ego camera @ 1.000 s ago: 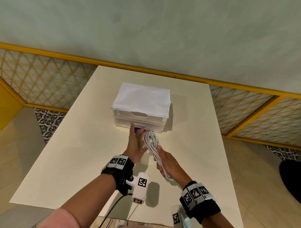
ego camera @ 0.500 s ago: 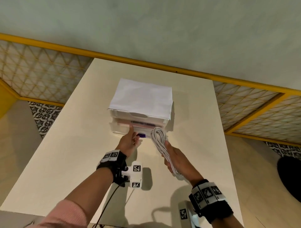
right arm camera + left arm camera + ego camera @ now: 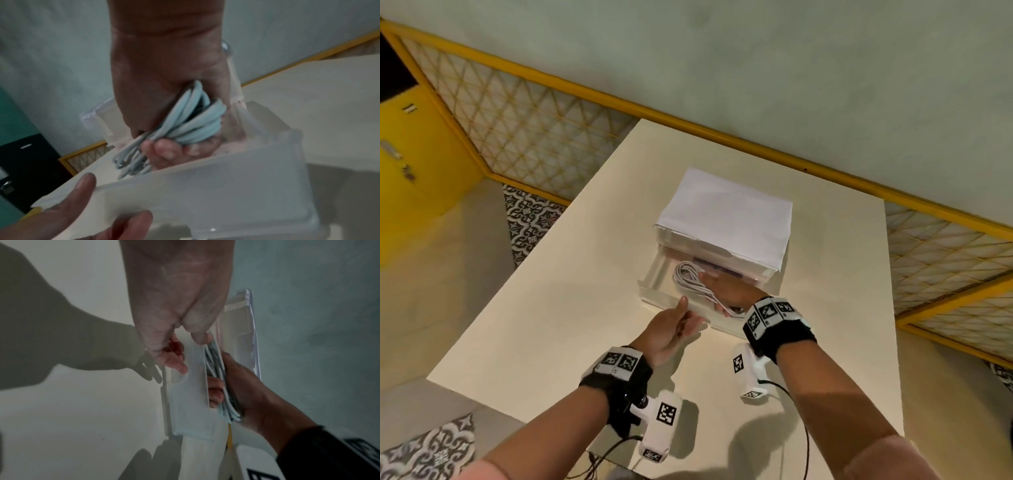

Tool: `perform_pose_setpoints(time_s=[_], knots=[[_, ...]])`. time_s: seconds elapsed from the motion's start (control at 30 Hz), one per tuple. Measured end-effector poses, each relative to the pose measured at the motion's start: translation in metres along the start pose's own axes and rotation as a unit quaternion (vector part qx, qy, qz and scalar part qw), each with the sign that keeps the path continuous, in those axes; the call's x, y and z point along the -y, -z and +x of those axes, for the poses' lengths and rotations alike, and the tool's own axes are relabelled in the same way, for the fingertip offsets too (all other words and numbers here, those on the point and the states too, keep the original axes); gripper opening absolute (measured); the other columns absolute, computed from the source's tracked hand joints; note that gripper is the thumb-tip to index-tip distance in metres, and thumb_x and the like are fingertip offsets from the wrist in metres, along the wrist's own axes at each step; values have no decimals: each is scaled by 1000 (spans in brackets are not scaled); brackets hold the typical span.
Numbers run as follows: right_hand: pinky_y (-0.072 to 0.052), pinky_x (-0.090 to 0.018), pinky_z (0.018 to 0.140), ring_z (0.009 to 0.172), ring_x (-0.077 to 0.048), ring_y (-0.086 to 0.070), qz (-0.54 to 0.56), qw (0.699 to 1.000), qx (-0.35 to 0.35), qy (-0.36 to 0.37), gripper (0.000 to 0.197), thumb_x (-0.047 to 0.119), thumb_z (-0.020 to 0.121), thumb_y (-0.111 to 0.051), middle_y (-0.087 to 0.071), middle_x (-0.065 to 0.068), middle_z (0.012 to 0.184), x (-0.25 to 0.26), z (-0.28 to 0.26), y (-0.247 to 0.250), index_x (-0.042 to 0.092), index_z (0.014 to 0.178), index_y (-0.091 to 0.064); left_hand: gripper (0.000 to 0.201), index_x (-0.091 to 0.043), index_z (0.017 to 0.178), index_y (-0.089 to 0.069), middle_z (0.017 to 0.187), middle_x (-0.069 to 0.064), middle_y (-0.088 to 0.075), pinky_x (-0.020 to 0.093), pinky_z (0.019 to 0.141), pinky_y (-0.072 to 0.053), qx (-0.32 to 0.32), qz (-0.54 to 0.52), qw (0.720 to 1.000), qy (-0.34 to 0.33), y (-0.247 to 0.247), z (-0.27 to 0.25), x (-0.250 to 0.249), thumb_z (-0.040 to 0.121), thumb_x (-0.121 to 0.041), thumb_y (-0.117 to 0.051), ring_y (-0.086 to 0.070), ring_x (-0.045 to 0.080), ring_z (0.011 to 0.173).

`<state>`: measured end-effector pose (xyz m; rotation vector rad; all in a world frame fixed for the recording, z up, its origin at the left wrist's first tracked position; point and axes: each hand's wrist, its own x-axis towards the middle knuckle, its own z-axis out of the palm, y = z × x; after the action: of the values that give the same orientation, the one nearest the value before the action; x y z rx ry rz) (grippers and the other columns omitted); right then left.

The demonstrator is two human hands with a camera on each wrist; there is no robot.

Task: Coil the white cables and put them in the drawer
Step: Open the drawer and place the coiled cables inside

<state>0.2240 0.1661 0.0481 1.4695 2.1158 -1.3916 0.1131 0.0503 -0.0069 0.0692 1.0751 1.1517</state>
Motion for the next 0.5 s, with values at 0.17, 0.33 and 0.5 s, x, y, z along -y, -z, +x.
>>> perform_pose_setpoints(time_s=[0.17, 0.33, 0.5], knots=[[-33, -18, 41, 43, -11, -42, 249, 964, -49, -74, 51, 59, 93, -29, -48, -3, 62, -11, 18, -12, 17, 86, -57, 37, -2, 73, -52, 68, 11, -55, 16, 63, -56, 6, -23, 1000, -13, 6, 1, 0, 95, -32, -45, -66, 19, 75], [-41, -24, 62, 75, -29, -65, 181, 963, -191, -52, 57, 44, 100, -25, -64, -23, 86, -17, 19, -22, -1, 109, -59, 35, 3, 92, -55, 92, 16, -53, 18, 72, -58, 12, -51, 999, 0, 10, 6, 5, 95, -30, -46, -70, 22, 80], [-41, -36, 88, 115, -39, -55, 75, 959, -255, -100, 49, 39, 101, -27, -59, -20, 127, -14, 22, -33, 6, 130, -47, 38, 8, 85, -58, 86, 18, -60, 19, 70, -59, 13, -67, 998, -6, 4, 1, 3, 98, -24, -43, -70, 19, 71]])
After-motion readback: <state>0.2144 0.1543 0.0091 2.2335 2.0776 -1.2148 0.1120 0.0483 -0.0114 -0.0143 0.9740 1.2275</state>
